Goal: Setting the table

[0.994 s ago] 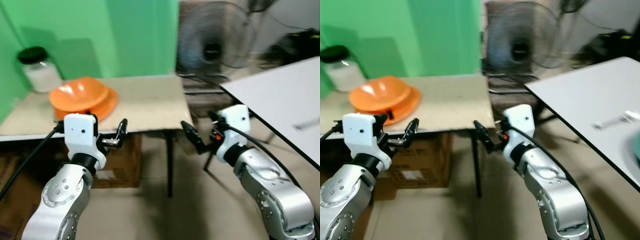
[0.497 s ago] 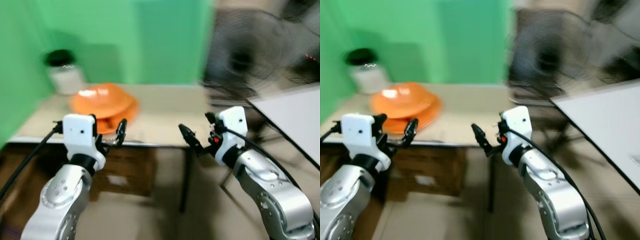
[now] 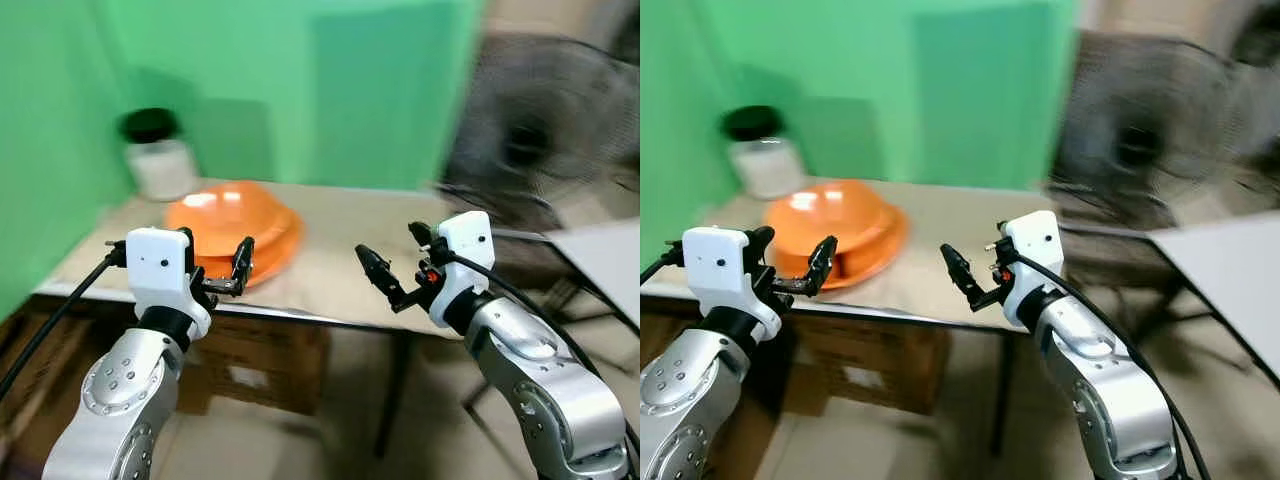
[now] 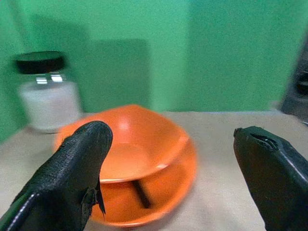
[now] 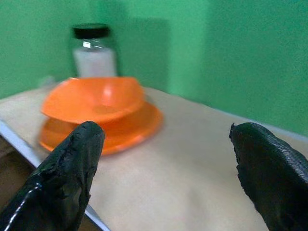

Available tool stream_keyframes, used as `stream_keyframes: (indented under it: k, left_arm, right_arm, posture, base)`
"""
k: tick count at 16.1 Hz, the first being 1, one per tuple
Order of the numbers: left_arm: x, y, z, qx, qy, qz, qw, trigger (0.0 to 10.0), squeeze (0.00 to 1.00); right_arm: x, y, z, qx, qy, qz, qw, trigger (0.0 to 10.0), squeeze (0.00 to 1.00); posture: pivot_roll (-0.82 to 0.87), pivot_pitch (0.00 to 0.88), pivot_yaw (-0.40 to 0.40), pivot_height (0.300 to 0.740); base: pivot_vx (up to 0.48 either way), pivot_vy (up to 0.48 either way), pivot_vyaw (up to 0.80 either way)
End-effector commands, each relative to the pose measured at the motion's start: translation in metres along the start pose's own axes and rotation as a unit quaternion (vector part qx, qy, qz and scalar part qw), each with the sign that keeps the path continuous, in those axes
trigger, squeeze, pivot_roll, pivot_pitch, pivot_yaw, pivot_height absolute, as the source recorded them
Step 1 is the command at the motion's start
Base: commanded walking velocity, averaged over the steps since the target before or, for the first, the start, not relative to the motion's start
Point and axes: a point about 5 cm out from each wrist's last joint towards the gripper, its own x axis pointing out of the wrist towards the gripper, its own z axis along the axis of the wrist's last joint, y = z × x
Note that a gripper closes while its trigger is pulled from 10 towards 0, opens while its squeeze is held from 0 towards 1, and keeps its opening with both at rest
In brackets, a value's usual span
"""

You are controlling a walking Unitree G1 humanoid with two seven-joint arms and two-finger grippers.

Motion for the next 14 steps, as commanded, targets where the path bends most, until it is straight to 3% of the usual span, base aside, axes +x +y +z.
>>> stream_keyframes:
  k: [1, 3, 7, 14]
  left_arm:
    - [-0.001, 0.004, 0.002, 0.007, -0.004, 0.007, 1.000, 10.0, 0.00]
    - [0.000, 0.004, 0.002, 0.008, -0.005, 0.007, 1.000, 10.0, 0.00]
    - [0.001, 0.004, 0.004, 0.017, -0.008, 0.001, 1.000, 10.0, 0.00]
    - [0.017, 0.009, 0.010, 0.034, -0.017, -0.021, 0.999, 10.0, 0.00]
  right_arm:
    - [0.002, 0.004, 0.003, -0.003, -0.007, 0.013, 1.000, 10.0, 0.00]
    - [0.003, 0.005, 0.004, -0.007, -0.007, 0.018, 1.000, 10.0, 0.00]
    - [0.004, 0.005, 0.004, -0.007, -0.006, 0.010, 1.000, 10.0, 0.00]
    - [0.007, -0.006, 0.008, 0.020, -0.030, -0.026, 0.999, 10.0, 0.00]
  posture:
    - [-0.03, 0.000, 0.005, 0.740]
    - [-0.03, 0.000, 0.003, 0.740]
    - [-0.03, 0.000, 0.024, 0.740]
    - [-0.03, 0.000, 0.071, 0.740]
  base:
    - [0.322, 0.000, 0.00]
    - [0.322, 0.000, 0.00]
    - [0.326, 0.000, 0.74]
    - [0.328, 0.000, 0.00]
